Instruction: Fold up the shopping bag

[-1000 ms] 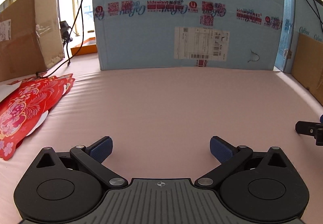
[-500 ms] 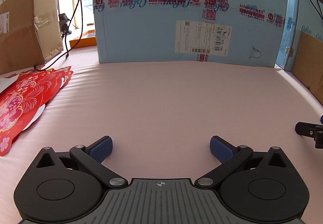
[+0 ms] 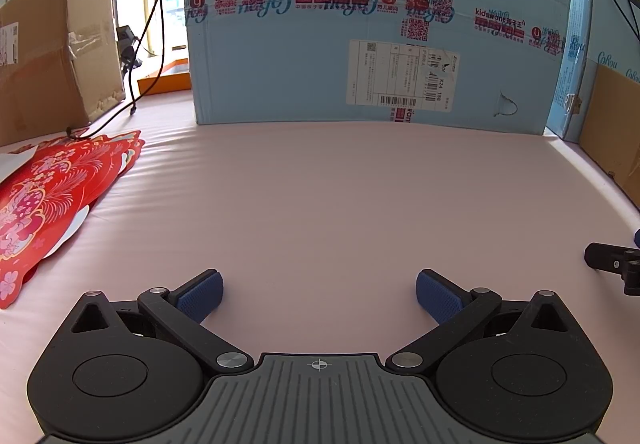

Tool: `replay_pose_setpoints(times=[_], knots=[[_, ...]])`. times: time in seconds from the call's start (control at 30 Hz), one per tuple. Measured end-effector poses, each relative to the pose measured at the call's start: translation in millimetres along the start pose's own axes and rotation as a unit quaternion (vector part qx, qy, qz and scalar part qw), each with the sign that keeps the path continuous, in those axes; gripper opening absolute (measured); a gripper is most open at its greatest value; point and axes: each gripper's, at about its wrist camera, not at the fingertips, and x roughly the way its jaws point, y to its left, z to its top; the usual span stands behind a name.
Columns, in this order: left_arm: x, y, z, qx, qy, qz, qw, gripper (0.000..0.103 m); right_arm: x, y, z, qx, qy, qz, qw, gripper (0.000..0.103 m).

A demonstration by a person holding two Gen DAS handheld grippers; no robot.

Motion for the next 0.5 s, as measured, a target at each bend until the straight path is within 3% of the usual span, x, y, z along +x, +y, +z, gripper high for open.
replay_pose_setpoints(times=[0.5], knots=[[-1.1,-0.8,-0.3,-0.001,0.0,0.001,1.0,0.103,0.0,0.1,-0.1,0.0,0.0,0.0,1.0,0.103]])
